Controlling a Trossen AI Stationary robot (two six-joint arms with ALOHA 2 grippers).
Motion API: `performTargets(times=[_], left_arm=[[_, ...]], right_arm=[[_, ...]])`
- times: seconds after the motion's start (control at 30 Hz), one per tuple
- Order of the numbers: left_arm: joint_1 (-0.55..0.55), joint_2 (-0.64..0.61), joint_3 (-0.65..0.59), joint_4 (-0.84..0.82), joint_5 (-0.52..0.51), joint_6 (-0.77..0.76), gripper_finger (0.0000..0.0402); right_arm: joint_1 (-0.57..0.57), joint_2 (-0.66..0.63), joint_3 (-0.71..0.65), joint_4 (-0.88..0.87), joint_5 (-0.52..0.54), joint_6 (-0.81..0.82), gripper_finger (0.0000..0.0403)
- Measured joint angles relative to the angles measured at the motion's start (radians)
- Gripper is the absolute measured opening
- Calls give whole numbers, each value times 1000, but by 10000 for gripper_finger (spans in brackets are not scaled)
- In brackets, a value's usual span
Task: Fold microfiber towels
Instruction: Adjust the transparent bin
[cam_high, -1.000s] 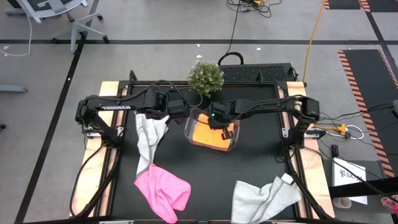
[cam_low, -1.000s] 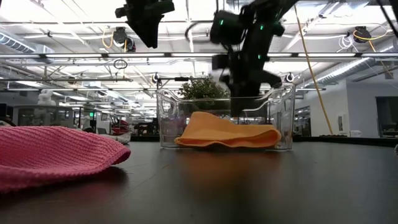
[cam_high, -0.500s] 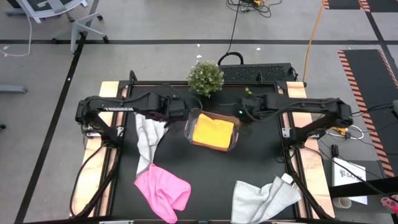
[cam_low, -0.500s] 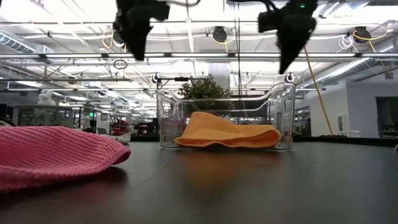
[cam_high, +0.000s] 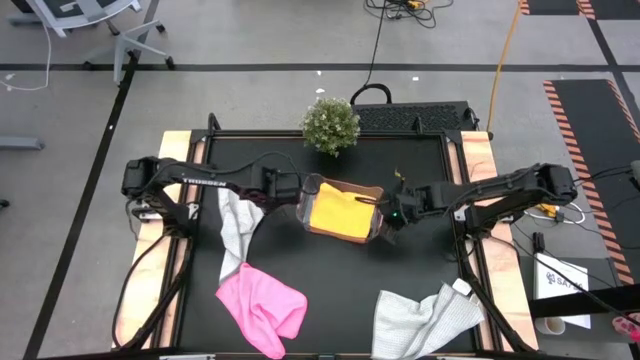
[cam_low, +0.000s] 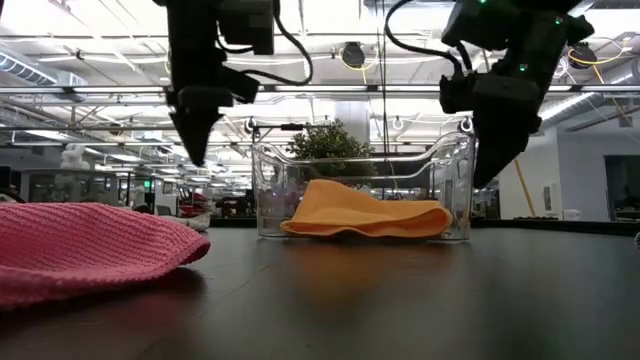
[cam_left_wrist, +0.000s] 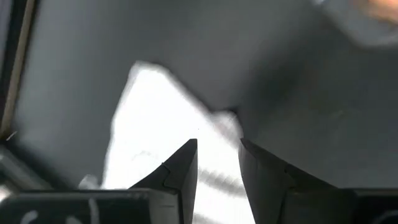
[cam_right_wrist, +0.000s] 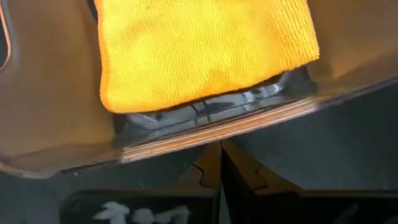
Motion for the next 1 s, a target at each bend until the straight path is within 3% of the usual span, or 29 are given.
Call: performTargets(times=[0.33,1.0], left_arm=[[21,0,-27,283,64,109,120],[84,0,-28,360,56,191,120]], right_arm=[[-77,-1,-13,95,36,-90,0],[-287,-2,-13,198,39,-294,0]])
